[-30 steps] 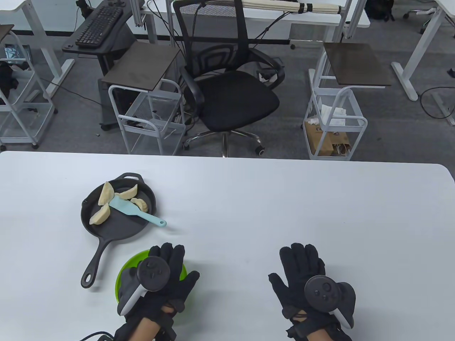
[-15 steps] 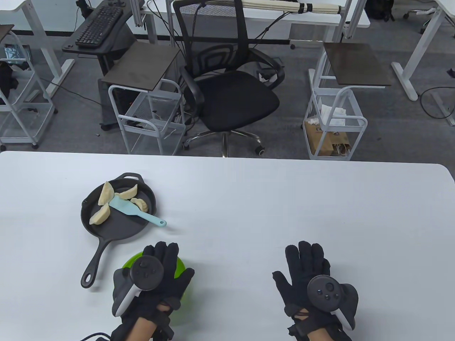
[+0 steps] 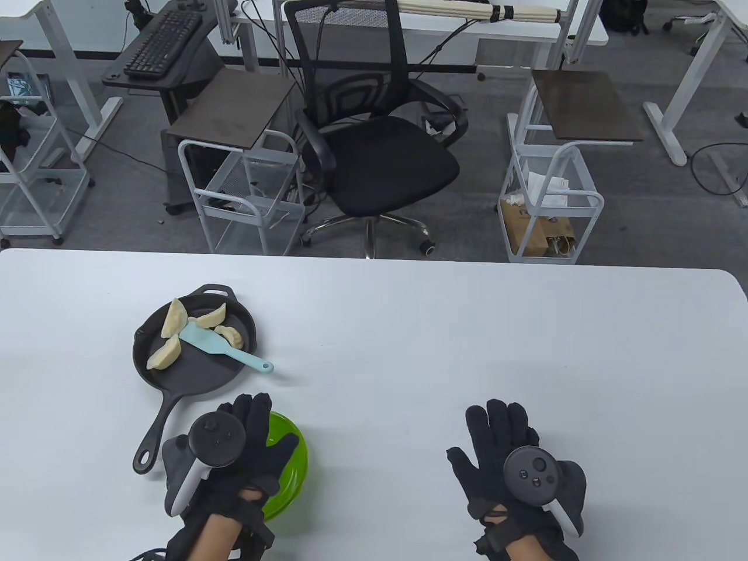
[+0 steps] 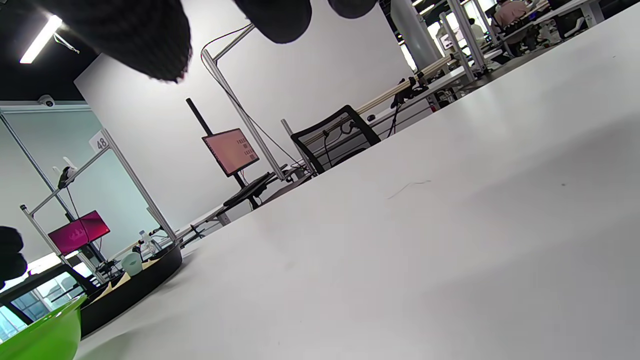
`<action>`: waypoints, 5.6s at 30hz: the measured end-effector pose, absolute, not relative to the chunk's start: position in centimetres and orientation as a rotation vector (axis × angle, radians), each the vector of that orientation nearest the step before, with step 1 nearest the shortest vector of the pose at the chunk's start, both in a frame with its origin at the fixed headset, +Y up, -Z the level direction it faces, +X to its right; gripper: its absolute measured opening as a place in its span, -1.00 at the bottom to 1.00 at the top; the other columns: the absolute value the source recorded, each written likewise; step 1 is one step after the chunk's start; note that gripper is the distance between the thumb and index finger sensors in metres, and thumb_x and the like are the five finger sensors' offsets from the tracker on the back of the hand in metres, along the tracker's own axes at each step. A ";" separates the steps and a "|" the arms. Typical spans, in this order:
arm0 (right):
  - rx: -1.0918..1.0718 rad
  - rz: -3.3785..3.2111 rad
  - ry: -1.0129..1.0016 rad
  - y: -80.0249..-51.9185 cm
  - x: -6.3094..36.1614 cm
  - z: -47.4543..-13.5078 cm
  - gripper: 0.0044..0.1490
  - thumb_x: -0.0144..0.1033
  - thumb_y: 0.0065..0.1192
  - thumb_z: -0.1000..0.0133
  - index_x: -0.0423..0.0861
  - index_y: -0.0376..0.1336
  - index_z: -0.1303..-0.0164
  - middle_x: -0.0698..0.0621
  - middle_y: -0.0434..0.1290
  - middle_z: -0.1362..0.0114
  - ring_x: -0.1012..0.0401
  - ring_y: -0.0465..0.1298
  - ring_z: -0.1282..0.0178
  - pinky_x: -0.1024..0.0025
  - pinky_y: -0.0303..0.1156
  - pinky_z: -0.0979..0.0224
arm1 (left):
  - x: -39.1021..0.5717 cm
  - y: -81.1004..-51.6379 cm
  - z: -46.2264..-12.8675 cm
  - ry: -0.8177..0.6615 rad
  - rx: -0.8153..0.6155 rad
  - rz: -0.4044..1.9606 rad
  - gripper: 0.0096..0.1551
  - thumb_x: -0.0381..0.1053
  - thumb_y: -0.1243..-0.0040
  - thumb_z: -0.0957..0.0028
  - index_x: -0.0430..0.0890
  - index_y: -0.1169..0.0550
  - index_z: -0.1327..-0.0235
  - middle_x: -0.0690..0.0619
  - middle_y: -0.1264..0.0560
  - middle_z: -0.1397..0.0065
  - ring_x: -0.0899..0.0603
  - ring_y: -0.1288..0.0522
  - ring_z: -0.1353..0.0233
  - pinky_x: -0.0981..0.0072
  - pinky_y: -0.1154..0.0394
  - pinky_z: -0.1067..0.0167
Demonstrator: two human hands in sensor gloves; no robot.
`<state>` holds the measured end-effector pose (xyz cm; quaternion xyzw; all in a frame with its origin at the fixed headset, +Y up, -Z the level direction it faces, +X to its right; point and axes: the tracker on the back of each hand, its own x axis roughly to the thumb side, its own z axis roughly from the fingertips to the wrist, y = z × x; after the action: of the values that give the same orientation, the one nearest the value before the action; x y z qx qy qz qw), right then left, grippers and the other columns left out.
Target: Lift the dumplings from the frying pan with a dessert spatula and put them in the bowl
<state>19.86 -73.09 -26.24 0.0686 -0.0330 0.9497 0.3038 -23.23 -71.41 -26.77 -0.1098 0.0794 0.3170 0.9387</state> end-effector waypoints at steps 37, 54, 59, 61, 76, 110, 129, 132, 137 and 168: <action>0.226 2.505 0.049 -73.7 19.1 -26.2 -0.07 0.12 0.17 -0.23 -0.11 -0.05 -0.65 -0.29 -0.21 -0.71 -0.36 -0.36 -0.63 -0.41 -0.38 -0.56 | -29.6 -74.0 -27.9 0.548 -0.226 0.562 -0.06 0.33 -0.33 -0.11 0.21 -0.14 -0.67 0.05 -0.11 -0.82 -0.21 -0.06 -0.75 -0.29 0.17 -0.57; 0.251 2.515 0.157 -74.7 18.3 -26.5 -0.07 0.12 0.16 -0.24 -0.11 -0.06 -0.66 -0.29 -0.22 -0.71 -0.36 -0.35 -0.63 -0.42 -0.37 -0.56 | -31.7 -76.1 -28.0 0.672 -0.324 0.564 -0.10 0.35 -0.31 -0.11 0.13 -0.21 -0.64 0.02 -0.52 -0.57 -0.13 -0.61 -0.38 -0.15 -0.35 -0.41; 0.244 2.504 0.194 -75.0 18.2 -26.6 -0.07 0.12 0.16 -0.24 -0.11 -0.06 -0.66 -0.30 -0.22 -0.71 -0.36 -0.36 -0.63 -0.42 -0.37 -0.56 | -32.3 -76.8 -27.9 0.696 -0.365 0.609 -0.13 0.36 -0.32 -0.10 0.08 -0.28 -0.60 0.07 -0.62 -0.43 -0.07 -0.70 -0.16 -0.10 -0.42 -0.34; 0.244 2.504 0.195 -75.0 18.2 -26.6 -0.07 0.12 0.16 -0.23 -0.11 -0.06 -0.66 -0.29 -0.23 -0.71 -0.36 -0.35 -0.63 -0.42 -0.37 -0.56 | -32.3 -76.9 -27.9 0.695 -0.378 0.622 -0.17 0.36 -0.32 -0.10 0.06 -0.33 -0.56 0.08 -0.67 -0.35 -0.04 -0.72 -0.06 -0.08 -0.46 -0.31; 0.237 2.482 0.245 -75.5 18.0 -26.6 -0.07 0.12 0.16 -0.24 -0.11 -0.06 -0.66 -0.29 -0.24 -0.71 -0.37 -0.35 -0.63 -0.42 -0.36 -0.56 | -32.5 -77.6 -28.2 0.638 -0.486 0.770 -0.46 0.23 -0.35 -0.12 0.13 -0.57 -0.34 0.09 -0.74 -0.21 -0.02 -0.74 0.02 -0.10 -0.46 -0.30; 0.194 2.083 0.319 -76.9 16.9 -26.6 -0.03 0.17 0.14 -0.24 -0.12 -0.12 -0.65 -0.32 -0.10 -0.70 -0.40 -0.15 -0.65 -0.42 -0.19 -0.58 | -26.5 -77.0 -28.3 0.356 -0.456 1.090 -0.28 0.23 -0.28 -0.14 0.06 -0.34 -0.53 0.03 -0.71 -0.25 0.00 -0.73 0.03 -0.06 -0.46 -0.31; 0.110 1.620 0.578 -79.2 15.2 -26.0 0.14 0.28 0.11 -0.26 -0.27 -0.27 -0.58 -0.30 0.30 -0.50 -0.33 0.36 -0.45 -0.29 0.23 -0.48 | -20.8 -76.2 -27.2 0.159 -0.467 1.096 -0.20 0.24 -0.24 -0.14 0.06 -0.22 -0.58 0.01 -0.67 -0.30 -0.01 -0.72 -0.01 -0.07 -0.44 -0.34; 0.089 1.593 0.620 -79.6 14.9 -25.9 0.09 0.23 0.12 -0.28 -0.31 -0.23 -0.57 -0.25 0.41 -0.41 -0.28 0.46 -0.36 -0.25 0.30 -0.44 | -20.0 -76.0 -27.0 0.122 -0.472 1.075 -0.21 0.24 -0.24 -0.14 0.07 -0.24 -0.58 0.00 -0.68 -0.29 -0.01 -0.72 -0.01 -0.07 -0.44 -0.34; 0.081 1.619 0.649 -80.0 14.5 -25.8 -0.02 0.12 0.12 -0.30 -0.33 -0.14 -0.54 -0.20 0.51 -0.29 -0.22 0.55 -0.25 -0.21 0.35 -0.41 | -18.9 -76.1 -26.8 0.063 -0.498 1.072 -0.23 0.26 -0.23 -0.14 0.06 -0.27 -0.57 -0.02 -0.68 -0.29 -0.02 -0.72 -0.02 -0.09 -0.44 -0.34; -0.544 1.449 0.277 -81.0 22.1 -30.9 -0.13 -0.04 0.13 -0.28 -0.37 -0.06 -0.53 -0.26 0.55 -0.16 -0.18 0.59 -0.07 -0.16 0.36 -0.38 | -18.9 -75.0 -26.9 0.006 -0.348 0.771 0.05 0.57 -0.09 -0.06 0.26 0.07 -0.68 0.08 0.18 -0.84 -0.20 0.33 -0.75 -0.28 0.36 -0.54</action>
<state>22.14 -80.98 -30.89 -0.2448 0.1248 0.6520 0.7067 -18.89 -75.03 -26.88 -0.1688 0.0027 0.3740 0.9120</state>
